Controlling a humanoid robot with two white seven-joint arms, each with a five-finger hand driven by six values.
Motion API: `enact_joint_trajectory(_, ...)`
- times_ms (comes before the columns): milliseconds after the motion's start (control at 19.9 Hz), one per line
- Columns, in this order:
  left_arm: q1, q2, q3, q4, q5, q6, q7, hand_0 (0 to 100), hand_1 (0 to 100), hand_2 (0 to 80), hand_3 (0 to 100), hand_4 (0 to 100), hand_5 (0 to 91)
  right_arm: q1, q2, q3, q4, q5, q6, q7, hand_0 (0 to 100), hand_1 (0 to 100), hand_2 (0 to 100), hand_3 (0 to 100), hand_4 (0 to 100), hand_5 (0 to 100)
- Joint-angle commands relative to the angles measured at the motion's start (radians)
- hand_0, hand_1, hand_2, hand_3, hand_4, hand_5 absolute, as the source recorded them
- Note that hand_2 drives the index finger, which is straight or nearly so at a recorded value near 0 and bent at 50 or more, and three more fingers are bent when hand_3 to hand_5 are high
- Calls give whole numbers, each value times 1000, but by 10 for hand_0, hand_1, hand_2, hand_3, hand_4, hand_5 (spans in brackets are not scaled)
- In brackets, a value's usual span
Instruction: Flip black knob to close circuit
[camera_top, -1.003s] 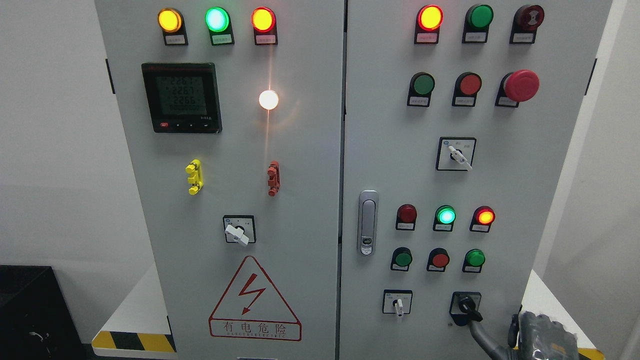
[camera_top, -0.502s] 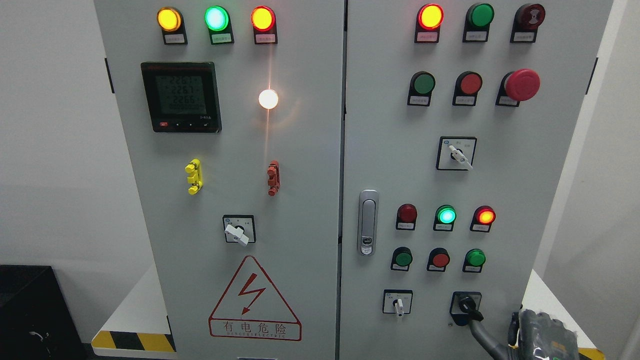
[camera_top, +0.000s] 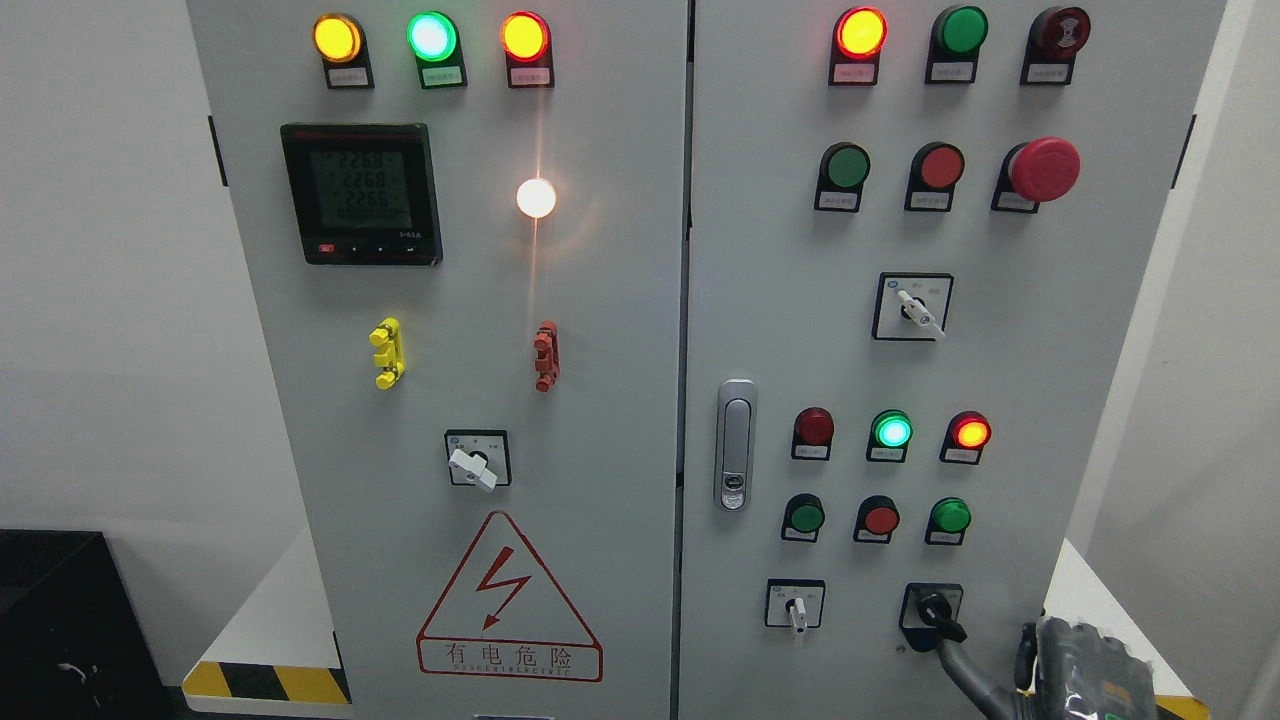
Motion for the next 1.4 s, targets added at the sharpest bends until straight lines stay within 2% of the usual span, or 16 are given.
enact_joint_trajectory(0, 23, 0, 0, -29, -1, 1, -1, 120, 556, 0, 0, 0, 0, 8, -2, 26, 0, 2, -2, -41, 0, 54, 883, 1000, 943, 1000)
enact_joint_trajectory(151, 23, 0, 0, -31, 0, 1, -1, 120, 556, 0, 0, 0, 0, 12, -2, 60, -3, 2, -2, -42, 0, 54, 883, 1000, 942, 1000)
enact_joint_trajectory(351, 23, 0, 0, -31, 0, 1, -1, 120, 556, 0, 0, 0, 0, 23, -2, 72, -1, 2, -2, -42, 0, 55, 883, 1000, 941, 1000)
enact_joint_trajectory(502, 23, 0, 0, -31, -1, 1, -1, 120, 556, 0, 0, 0, 0, 34, -2, 110, 0, 2, 0, -44, 0, 54, 882, 1000, 940, 1000)
enact_joint_trajectory(953, 23, 0, 0, -31, 0, 1, -1, 120, 556, 0, 0, 0, 0, 57, 6, 126, -19, 1, 0, -44, 0, 56, 881, 1000, 941, 1000)
enact_joint_trajectory(1355, 23, 0, 0, -31, 0, 1, -1, 120, 556, 0, 0, 0, 0, 159, 16, 140, -151, -48, 0, -44, 0, 59, 879, 1000, 940, 1000)
